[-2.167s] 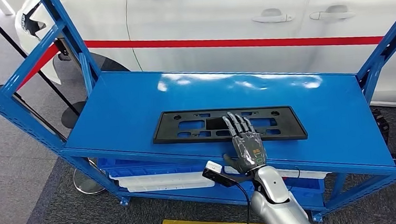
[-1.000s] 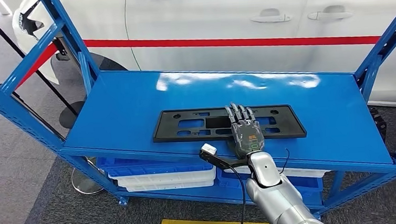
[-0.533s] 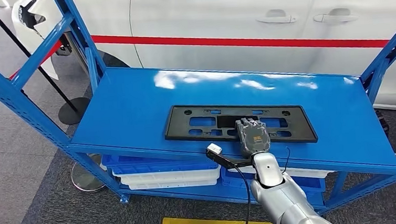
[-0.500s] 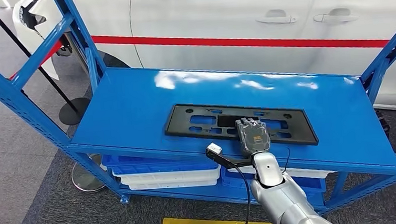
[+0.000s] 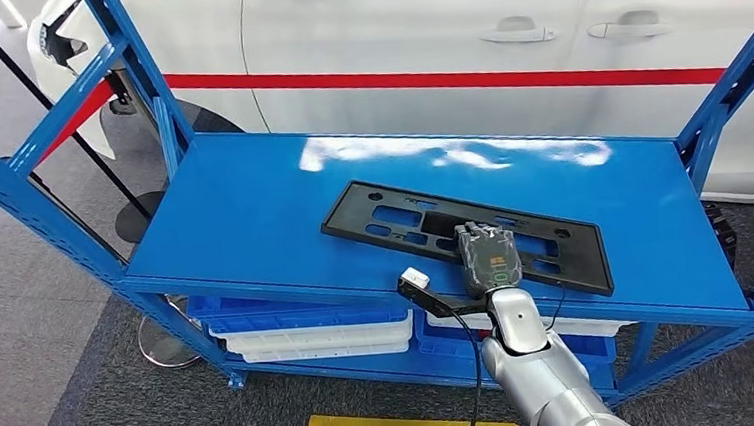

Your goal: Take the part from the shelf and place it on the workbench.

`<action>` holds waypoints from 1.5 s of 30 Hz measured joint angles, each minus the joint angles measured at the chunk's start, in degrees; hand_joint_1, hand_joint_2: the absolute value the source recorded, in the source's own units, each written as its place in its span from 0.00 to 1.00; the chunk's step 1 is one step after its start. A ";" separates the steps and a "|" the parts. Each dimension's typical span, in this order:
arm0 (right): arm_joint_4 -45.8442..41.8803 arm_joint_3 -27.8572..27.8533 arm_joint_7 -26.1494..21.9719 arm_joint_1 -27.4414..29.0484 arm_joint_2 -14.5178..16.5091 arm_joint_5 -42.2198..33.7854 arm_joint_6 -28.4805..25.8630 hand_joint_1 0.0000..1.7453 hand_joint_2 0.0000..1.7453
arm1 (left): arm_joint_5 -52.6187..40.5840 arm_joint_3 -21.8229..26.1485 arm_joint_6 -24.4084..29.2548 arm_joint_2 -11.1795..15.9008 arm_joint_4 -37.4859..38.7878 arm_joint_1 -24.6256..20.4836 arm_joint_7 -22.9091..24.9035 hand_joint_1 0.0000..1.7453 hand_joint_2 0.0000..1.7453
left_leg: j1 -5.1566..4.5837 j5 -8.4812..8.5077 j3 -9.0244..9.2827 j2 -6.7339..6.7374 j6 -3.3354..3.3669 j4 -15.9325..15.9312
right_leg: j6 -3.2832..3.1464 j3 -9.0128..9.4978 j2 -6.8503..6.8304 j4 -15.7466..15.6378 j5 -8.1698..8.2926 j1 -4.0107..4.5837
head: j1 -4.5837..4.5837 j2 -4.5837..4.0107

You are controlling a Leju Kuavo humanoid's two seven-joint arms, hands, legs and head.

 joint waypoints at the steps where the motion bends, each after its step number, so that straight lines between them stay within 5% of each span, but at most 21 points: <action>1: -0.54 -0.38 -0.67 0.05 -0.02 -0.88 0.00 1.00 1.00 | 0.01 -0.01 0.03 0.01 0.00 -0.08 -0.01 0.00 0.00 | -0.09 0.97 1.52 -0.01 0.33 -3.16 | 0.26 -0.10 0.05 0.12 -0.01 0.10 | 0.00 0.00; 4: -3.41 -2.03 -6.61 0.81 -0.04 -9.20 0.48 1.00 1.00 | 0.06 -0.05 0.11 0.02 0.00 -0.10 -0.01 0.00 0.00 | -0.38 1.26 2.43 -0.08 1.42 -5.58 | 1.22 -0.36 0.16 0.09 0.21 0.24 | 0.01 0.01; 6: -8.53 -3.51 -14.46 1.98 -0.07 -22.35 2.86 1.00 1.00 | 0.11 -0.05 0.18 0.03 0.00 -0.02 -0.03 0.00 0.00 | -0.16 1.62 2.59 0.02 2.16 -5.99 | 1.87 -0.58 0.15 0.78 -0.40 0.18 | 0.02 0.01; 10: -26.94 -5.73 -23.72 6.24 -0.68 -52.14 9.06 1.00 1.00 | 0.10 -0.12 0.43 0.04 0.00 0.00 -0.09 0.00 0.00 | -0.03 1.91 2.65 0.09 3.12 -6.32 | 2.64 -5.77 0.14 12.44 -6.77 -0.04 | 0.04 0.01; 12: -37.63 -6.19 -24.55 10.06 -2.11 -61.62 11.03 1.00 1.00 | 0.11 -0.17 0.68 0.07 0.00 0.23 -0.14 0.00 0.00 | -0.08 1.89 2.52 -0.12 3.20 -6.22 | 2.73 -7.34 0.13 15.80 -7.36 -0.14 | 0.04 0.00; 16: -57.07 -6.80 -26.94 15.63 -7.09 -74.59 13.13 1.00 1.00 | 0.21 -0.23 0.98 0.07 0.00 0.54 -0.75 0.00 0.00 | -0.38 1.62 1.98 -0.40 2.82 -5.46 | 2.18 -1.36 0.02 3.63 -1.55 -0.02 | 0.04 0.00; 18: -64.66 -7.56 -28.87 17.99 -9.90 -79.24 14.00 1.00 1.00 | 0.66 -0.22 1.09 0.07 0.00 0.54 -1.09 0.00 0.00 | -0.62 1.39 1.84 -0.41 2.35 -5.22 | 1.74 0.02 0.03 0.65 -1.03 0.17 | 0.03 0.00; 22: -72.54 -8.62 -31.62 22.36 -13.77 -84.78 15.13 1.00 1.00 | 1.21 -0.21 1.37 0.14 0.00 0.60 -1.26 0.00 0.00 | -0.72 1.05 1.88 -0.35 1.38 -5.18 | 0.79 0.21 0.11 0.14 -0.76 -0.05 | 0.03 0.01; 27: -73.54 -8.65 -32.05 22.98 -14.40 -85.72 15.52 1.00 1.00 | 1.22 -0.21 1.47 0.19 0.00 0.60 -1.31 0.00 0.00 | -0.68 0.62 1.73 -0.24 1.19 -4.74 | 0.61 0.28 0.07 0.01 -0.66 -0.22 | 0.02 0.01; 30: -76.50 -8.66 -33.34 25.41 -16.80 -90.47 17.88 1.00 1.00 | 2.06 -0.06 2.37 0.21 0.00 0.56 -1.65 0.00 0.00 | -0.44 -3.57 -1.69 -0.07 0.56 3.25 | 0.15 0.28 0.10 0.01 -0.73 -0.24 | 0.02 0.01; 32: -78.40 -8.71 -36.90 28.35 -19.17 -94.44 21.69 1.00 1.00 | 3.53 0.66 3.68 0.22 0.00 0.63 -2.42 0.00 0.00 | -0.55 -2.58 -1.11 -0.06 1.09 2.60 | 0.07 0.41 0.09 0.08 -0.87 -0.03 | 0.02 0.01; 34: -79.63 -8.97 -41.24 30.92 -20.56 -96.19 24.97 1.00 1.00 | 4.32 1.42 4.44 0.30 0.00 0.66 -3.02 0.00 0.00 | -0.97 0.41 2.32 0.04 2.18 -4.21 | 0.43 0.49 0.03 0.16 -0.99 0.21 | 0.02 0.01; 39: -80.83 -9.49 -42.87 33.21 -21.25 -96.18 25.93 1.00 1.00 | 5.01 2.24 4.57 0.22 0.00 0.76 -3.11 0.00 0.00 | -0.88 1.18 3.52 0.19 3.29 -6.89 | 1.97 0.12 -0.01 1.18 -1.84 0.13 | 0.03 0.00; 43: -81.29 -9.83 -43.17 34.10 -21.70 -96.03 27.12 1.00 1.00 | 5.12 2.44 4.57 0.02 0.00 0.73 -3.10 0.00 0.00 | -0.65 1.55 3.69 0.33 3.70 -7.36 | 2.94 -5.74 0.09 13.59 -8.06 -0.39 | 0.05 0.01; 45: -81.85 -10.27 -43.66 35.08 -21.74 -96.23 30.02 1.00 1.00 | 5.22 2.55 4.75 -0.03 0.00 0.77 -3.08 0.00 0.00 | -0.56 1.36 3.64 0.28 3.54 -7.07 | 3.40 -6.68 0.07 15.22 -7.47 -0.86 | 0.05 0.01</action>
